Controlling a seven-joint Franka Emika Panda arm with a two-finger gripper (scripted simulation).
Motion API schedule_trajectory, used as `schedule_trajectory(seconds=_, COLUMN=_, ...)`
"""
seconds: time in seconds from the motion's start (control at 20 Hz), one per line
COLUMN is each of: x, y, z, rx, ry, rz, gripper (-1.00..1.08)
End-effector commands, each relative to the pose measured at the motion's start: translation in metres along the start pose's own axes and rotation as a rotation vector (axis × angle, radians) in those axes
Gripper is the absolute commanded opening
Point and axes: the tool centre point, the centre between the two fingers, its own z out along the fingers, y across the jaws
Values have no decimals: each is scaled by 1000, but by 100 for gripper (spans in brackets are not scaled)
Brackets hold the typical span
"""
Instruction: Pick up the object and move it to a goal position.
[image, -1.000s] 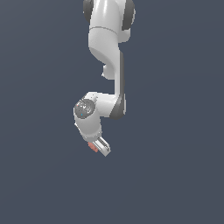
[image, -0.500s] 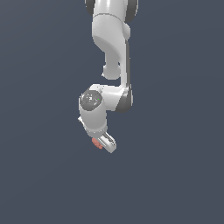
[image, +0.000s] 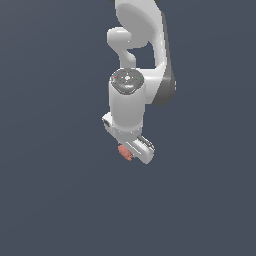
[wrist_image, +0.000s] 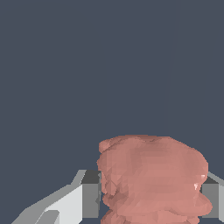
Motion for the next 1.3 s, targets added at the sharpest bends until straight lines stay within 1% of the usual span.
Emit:
schedule_trajectory(seconds=0.0, x=-13, y=-11, z=-26, rx=-1, ry=0, rz=1, gripper=-100)
schedule_trajectory(seconds=0.8, x=-86, y=-84, z=-185, rx=-2, ry=2, rz=1, gripper=-100)
schedule_trajectory(seconds=1.25, x=-114, y=-114, z=-245, rx=0, ry=0, rz=0, gripper=-100)
